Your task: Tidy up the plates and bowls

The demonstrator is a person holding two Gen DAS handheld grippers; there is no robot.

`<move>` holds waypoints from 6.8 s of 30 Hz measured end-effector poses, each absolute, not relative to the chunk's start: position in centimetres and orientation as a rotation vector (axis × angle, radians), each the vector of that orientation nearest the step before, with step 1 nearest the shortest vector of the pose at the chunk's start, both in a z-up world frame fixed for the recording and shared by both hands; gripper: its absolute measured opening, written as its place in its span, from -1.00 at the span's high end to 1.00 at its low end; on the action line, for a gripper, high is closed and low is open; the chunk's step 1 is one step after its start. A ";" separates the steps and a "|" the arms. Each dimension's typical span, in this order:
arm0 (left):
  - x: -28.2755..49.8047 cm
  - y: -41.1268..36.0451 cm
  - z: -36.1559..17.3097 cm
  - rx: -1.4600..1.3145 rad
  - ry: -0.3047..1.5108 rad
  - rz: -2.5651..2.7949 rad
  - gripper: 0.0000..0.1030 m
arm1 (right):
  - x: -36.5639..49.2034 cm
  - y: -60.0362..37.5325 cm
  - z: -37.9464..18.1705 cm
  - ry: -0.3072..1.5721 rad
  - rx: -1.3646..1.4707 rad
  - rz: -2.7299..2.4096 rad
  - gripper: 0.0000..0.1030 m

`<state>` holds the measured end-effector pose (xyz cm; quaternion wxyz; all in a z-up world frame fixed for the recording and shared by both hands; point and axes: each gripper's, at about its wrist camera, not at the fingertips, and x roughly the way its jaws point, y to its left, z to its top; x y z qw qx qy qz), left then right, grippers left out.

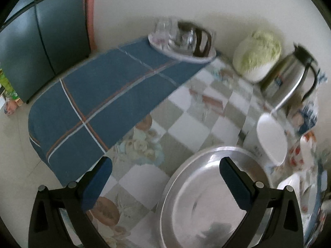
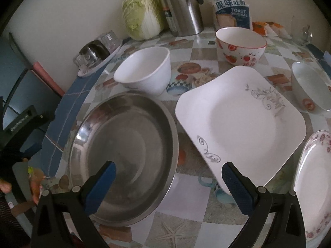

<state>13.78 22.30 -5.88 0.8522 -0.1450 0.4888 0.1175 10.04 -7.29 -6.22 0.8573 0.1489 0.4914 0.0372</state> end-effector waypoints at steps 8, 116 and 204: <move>14.8 20.3 -9.2 -0.169 1.168 0.212 -1.00 | 10.3 -7.0 -7.3 1.098 0.328 0.079 -0.69; 12.2 8.2 -3.5 -0.267 1.011 -0.029 0.28 | 6.4 -17.0 -2.5 0.883 0.277 0.073 0.71; 16.5 -0.7 -8.6 -0.119 1.060 -0.210 0.28 | 8.7 -24.5 -7.5 0.908 0.347 -0.133 0.70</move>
